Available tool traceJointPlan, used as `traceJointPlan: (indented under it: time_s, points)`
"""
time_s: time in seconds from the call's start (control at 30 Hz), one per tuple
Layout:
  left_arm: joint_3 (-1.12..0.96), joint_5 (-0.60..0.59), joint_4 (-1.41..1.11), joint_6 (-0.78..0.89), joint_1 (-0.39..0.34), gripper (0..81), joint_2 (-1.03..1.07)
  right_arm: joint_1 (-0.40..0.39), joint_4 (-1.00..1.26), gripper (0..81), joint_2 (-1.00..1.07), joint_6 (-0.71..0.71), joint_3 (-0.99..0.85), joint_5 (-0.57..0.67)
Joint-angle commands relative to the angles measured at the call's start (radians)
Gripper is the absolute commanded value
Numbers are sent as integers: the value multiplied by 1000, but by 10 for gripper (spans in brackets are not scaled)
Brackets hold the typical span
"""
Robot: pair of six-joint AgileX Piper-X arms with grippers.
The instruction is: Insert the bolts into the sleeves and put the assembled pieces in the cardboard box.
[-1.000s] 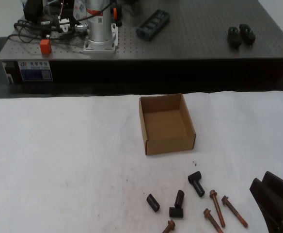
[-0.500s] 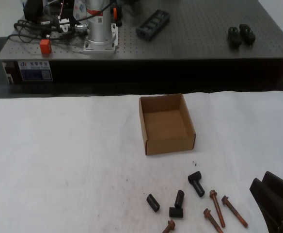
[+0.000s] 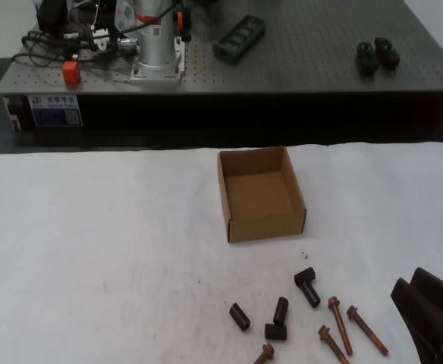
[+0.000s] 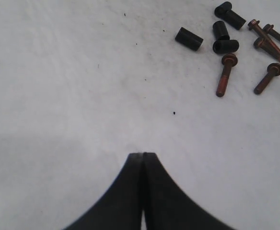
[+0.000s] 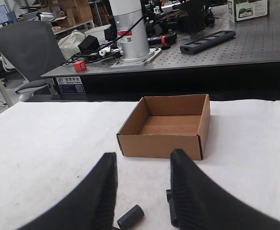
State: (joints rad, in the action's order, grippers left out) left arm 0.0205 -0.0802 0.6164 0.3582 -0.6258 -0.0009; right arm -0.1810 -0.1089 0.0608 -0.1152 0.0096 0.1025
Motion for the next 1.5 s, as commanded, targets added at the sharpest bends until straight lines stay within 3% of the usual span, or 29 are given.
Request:
traceJointPlan:
  time_s: [0.0,0.4,0.6,0.9,1.0,1.13,1.2,1.3,1.47]
  points:
    - [-20,9,-15,0,2,6,1,4,2,281,-7,-5,-10,-1]
    - [-20,9,-136,121,2,6,1,4,2,281,-7,-5,-10,2]
    - [-20,-46,-173,165,2,6,1,4,81,281,-7,-95,-10,23]
    - [-20,-36,-265,165,2,1,1,4,226,281,-7,-208,-10,49]
    - [-20,-36,-293,165,2,82,1,4,137,281,25,-254,-10,52]
    - [-20,-36,-304,165,2,316,1,4,-72,281,189,-183,-138,53]
    - [-20,-36,-304,165,2,384,1,4,-187,281,313,-117,-224,43]
    - [-20,-36,-304,165,2,383,1,4,-369,281,543,10,-375,21]
    - [-20,-36,-304,165,2,343,1,4,-634,281,985,213,-658,-165]
